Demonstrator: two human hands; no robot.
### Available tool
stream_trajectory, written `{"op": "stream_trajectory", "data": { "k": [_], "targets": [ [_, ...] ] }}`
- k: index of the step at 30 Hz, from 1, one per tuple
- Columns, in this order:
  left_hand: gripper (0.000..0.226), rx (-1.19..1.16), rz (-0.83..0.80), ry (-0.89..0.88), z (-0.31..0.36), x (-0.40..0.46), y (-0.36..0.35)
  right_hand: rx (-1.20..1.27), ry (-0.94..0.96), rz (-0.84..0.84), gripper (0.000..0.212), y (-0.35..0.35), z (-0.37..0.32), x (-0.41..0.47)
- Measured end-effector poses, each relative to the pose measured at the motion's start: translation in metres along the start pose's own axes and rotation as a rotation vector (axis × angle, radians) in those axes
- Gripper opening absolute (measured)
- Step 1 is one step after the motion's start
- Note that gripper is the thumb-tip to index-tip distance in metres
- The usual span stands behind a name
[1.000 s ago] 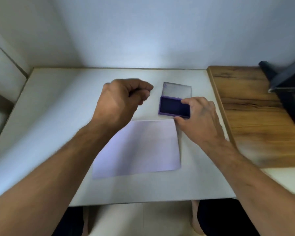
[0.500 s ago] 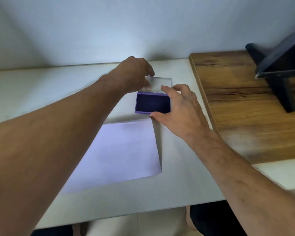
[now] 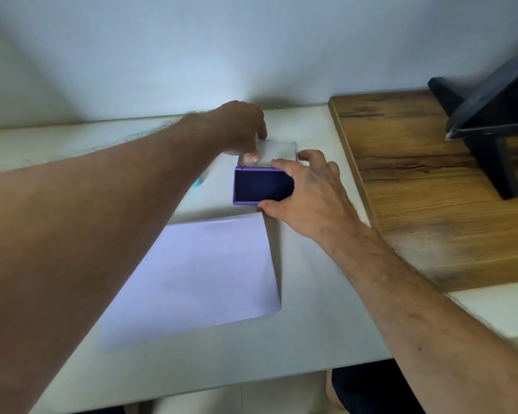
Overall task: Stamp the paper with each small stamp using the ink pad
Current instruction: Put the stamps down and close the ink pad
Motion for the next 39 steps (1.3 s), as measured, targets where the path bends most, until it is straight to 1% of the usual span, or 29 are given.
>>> {"op": "stream_trajectory", "data": {
  "k": [5,9,13,17,20,26,31,33,36,39],
  "targets": [
    [0.046,-0.087,-0.086,0.053,-0.009,0.002,-0.003,0.012,-0.008,-0.010,0.080,0.001,0.000,0.001],
    [0.042,-0.056,-0.059,0.036,-0.010,0.003,-0.004,-0.004,0.000,-0.012,0.078,0.002,-0.001,0.000],
    [0.044,-0.072,-0.022,0.028,-0.012,0.001,-0.002,-0.015,0.010,-0.017,0.075,0.005,-0.002,-0.002],
    [0.039,-0.053,0.015,0.006,-0.012,-0.002,0.000,-0.026,0.022,-0.035,0.072,0.005,-0.005,-0.002],
    [0.039,-0.082,-0.011,0.046,-0.016,-0.004,-0.001,-0.045,0.029,-0.050,0.071,0.007,-0.008,-0.001],
    [0.025,-0.180,-0.060,0.067,-0.021,-0.003,-0.002,-0.051,0.033,-0.094,0.075,0.007,-0.009,0.003],
    [0.028,-0.159,-0.080,0.060,-0.016,-0.007,0.002,-0.033,0.032,-0.100,0.074,0.005,-0.010,0.003],
    [0.024,-0.219,-0.041,0.069,-0.019,-0.008,0.004,-0.009,0.021,-0.077,0.079,0.005,-0.009,0.004],
    [0.019,-0.253,0.017,0.068,-0.023,-0.014,0.008,0.097,-0.032,-0.046,0.098,0.006,-0.005,0.004],
    [0.019,-0.261,0.078,0.061,-0.021,-0.026,0.014,0.180,-0.049,-0.004,0.102,0.006,-0.002,0.000]
  ]
}}
Point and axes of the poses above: each hand's wrist, its own x-axis towards the middle knuckle, its own y-axis out of the back of the hand, z = x × y, the point moved 6 cm from there along x, towards the middle knuckle, and after that the axes turned 14 degrees about -x, right-handed, at the moved point
